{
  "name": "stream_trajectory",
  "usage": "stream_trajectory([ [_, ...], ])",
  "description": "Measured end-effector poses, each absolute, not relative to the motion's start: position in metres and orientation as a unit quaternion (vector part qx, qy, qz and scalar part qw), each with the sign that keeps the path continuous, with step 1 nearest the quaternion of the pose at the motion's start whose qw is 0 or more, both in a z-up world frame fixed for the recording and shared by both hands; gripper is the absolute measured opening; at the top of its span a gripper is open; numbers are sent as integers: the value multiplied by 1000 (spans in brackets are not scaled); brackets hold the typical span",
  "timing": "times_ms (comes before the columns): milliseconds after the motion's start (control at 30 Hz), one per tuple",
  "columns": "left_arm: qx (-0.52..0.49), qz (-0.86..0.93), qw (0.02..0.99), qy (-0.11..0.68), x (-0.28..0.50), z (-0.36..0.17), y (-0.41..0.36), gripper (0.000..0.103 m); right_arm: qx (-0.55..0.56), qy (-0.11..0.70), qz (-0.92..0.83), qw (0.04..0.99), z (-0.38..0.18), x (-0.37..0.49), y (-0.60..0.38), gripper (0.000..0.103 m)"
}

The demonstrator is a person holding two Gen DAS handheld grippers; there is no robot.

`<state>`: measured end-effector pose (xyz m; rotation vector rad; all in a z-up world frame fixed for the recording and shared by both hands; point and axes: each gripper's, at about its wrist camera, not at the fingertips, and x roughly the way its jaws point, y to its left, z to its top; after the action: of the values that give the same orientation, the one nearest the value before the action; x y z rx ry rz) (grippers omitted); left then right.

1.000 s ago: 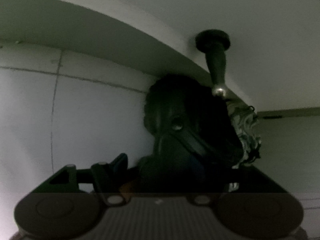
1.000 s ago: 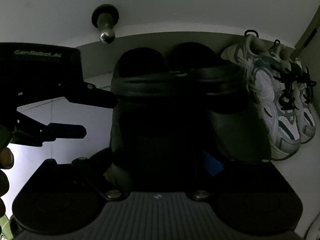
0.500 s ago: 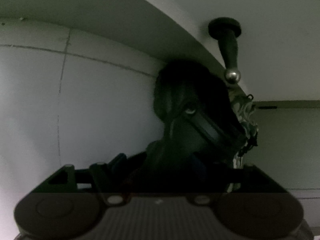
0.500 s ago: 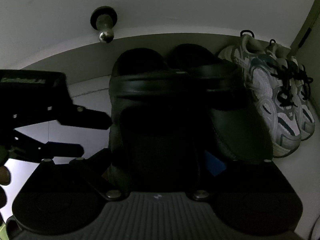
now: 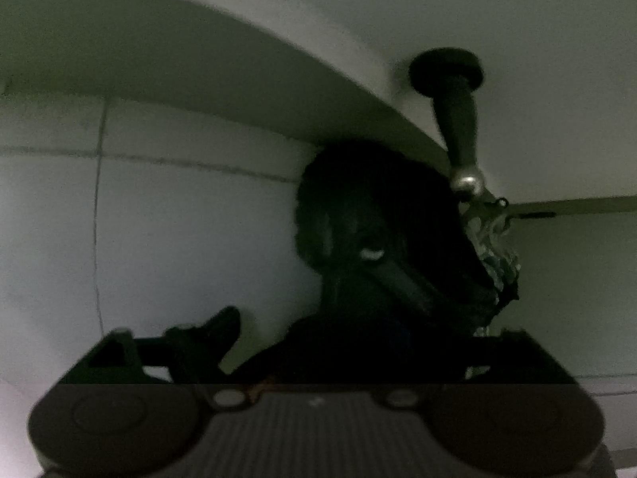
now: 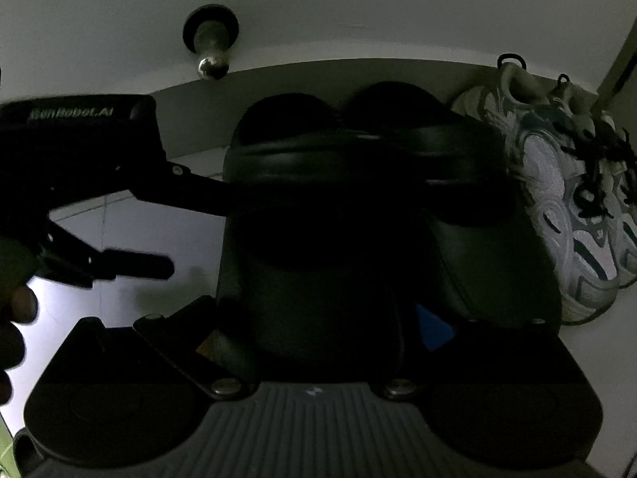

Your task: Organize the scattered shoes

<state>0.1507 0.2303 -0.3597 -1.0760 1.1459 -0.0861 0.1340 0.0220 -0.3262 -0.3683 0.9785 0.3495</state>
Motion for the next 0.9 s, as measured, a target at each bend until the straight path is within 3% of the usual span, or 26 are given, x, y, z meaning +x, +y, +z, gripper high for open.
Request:
stream_trajectory([
  [400, -497, -44, 700, 512, 149, -353, 229, 70, -194, 461, 173, 849, -326, 137, 26, 103],
  [900, -463, -54, 720, 514, 162, -343, 217, 68, -226, 446, 165, 850, -323, 145, 26, 103],
])
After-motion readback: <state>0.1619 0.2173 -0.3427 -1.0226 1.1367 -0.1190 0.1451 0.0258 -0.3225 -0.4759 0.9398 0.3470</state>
